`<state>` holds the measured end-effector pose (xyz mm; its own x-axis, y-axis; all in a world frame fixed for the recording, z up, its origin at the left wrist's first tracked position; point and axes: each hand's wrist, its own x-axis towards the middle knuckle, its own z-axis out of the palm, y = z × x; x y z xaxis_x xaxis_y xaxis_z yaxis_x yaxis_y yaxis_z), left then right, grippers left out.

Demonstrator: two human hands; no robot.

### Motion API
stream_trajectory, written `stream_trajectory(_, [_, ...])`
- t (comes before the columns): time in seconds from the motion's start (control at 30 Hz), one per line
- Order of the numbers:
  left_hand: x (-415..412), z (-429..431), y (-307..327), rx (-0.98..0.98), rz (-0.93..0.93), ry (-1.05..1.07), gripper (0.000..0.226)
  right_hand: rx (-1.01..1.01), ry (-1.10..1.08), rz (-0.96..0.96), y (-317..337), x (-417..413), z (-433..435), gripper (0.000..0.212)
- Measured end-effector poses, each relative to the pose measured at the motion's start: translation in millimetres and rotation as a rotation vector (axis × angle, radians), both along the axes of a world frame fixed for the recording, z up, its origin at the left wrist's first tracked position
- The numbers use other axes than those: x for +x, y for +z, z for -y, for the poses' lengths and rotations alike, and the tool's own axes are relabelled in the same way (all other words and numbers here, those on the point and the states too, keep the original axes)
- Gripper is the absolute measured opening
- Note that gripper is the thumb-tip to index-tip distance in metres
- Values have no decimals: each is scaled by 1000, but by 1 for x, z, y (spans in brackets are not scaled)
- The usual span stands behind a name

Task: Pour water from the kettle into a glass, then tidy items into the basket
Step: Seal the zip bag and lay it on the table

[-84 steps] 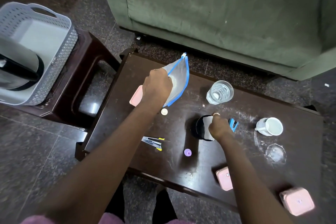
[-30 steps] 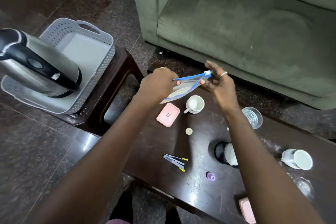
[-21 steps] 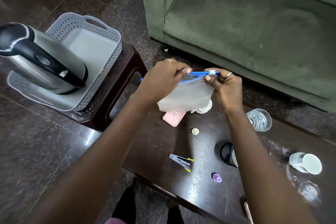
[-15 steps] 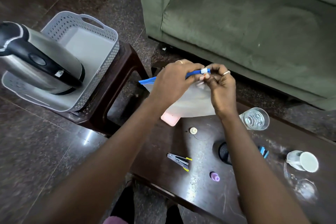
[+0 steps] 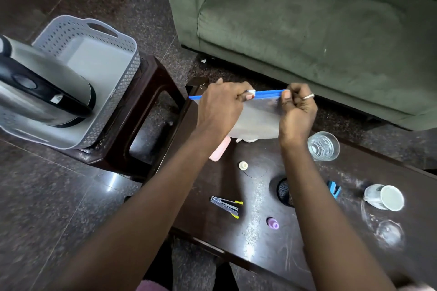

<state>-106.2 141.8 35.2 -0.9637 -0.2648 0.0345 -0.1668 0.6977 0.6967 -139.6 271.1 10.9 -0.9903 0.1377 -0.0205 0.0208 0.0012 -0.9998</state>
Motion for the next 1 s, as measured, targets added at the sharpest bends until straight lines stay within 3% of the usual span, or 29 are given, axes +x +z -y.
stream_trajectory(0.17, [3,22,-5,-84,-26,78,12,-14,-124,2,-4,-10,-24,36])
stream_trajectory(0.5, [7,41,-10,19,-60,172,12,-57,-127,8,4,-2,-31,28])
stream_trajectory(0.57, [7,37,-11,124,-35,209,31,29,-149,-30,10,2,-27,26])
stream_trajectory(0.63, [10,27,-12,206,64,217,69,127,-177,-55,17,5,-19,25])
stream_trajectory(0.7, [18,12,-16,207,163,121,90,274,-199,-76,24,9,-7,25])
stream_trajectory(0.8, [28,-20,-19,259,313,-146,105,406,-153,-132,39,20,16,17])
stream_trajectory(0.83, [31,-31,-20,274,369,-199,99,421,-118,-153,42,25,24,12])
stream_trajectory(0.9, [34,-48,-20,367,440,-91,63,452,-37,-140,48,36,39,11])
stream_trajectory(0.97, [39,-53,-30,393,402,20,32,505,23,-74,51,43,50,19])
stream_trajectory(1.0, [43,-53,-39,437,362,62,28,528,47,-46,53,45,53,19])
